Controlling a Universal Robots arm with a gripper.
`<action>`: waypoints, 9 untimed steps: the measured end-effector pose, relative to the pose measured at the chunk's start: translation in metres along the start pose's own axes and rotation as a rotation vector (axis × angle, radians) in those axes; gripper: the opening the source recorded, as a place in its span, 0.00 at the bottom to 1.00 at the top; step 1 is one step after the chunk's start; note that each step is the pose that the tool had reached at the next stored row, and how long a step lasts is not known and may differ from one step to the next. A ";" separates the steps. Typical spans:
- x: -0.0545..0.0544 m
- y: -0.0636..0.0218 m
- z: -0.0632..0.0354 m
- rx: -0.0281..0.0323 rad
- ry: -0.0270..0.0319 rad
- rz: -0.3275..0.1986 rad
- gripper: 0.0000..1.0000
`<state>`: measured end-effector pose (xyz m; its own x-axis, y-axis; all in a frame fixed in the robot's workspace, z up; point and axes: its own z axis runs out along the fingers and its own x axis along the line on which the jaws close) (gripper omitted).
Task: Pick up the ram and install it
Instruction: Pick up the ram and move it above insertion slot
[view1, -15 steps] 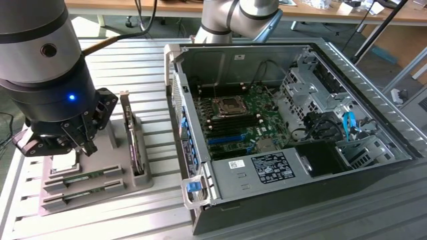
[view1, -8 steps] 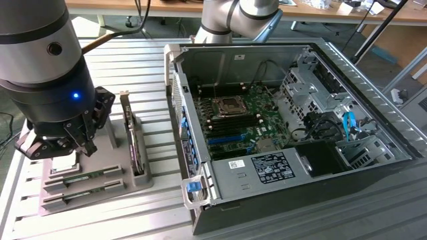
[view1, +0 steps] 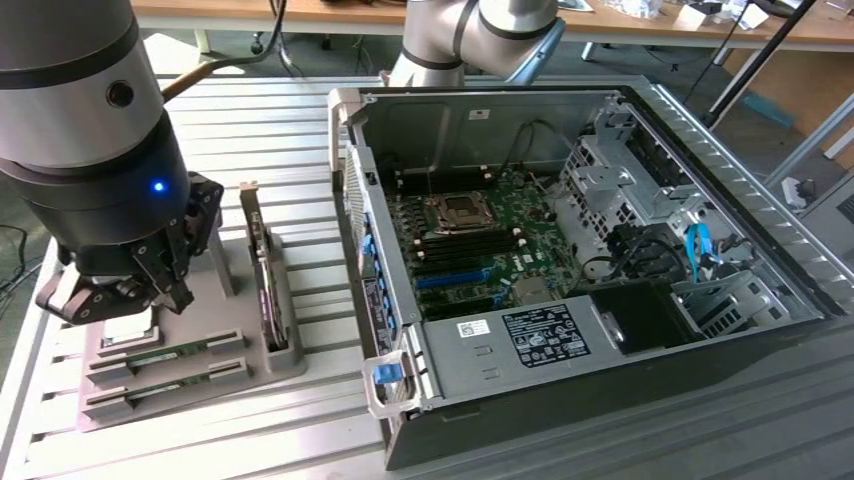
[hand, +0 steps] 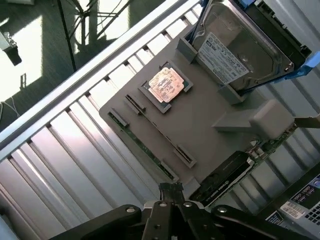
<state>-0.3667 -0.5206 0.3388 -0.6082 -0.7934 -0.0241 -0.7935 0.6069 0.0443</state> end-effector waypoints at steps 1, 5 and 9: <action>0.000 0.0000 0.0001 -0.0004 0.0007 -0.017 0.11; 0.000 0.0000 0.0003 -0.0018 0.0034 -0.076 0.11; 0.000 -0.0001 0.0005 -0.0033 0.0060 -0.135 0.11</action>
<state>-0.3667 -0.5206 0.3382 -0.4960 -0.8680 -0.0241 -0.8679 0.4947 0.0443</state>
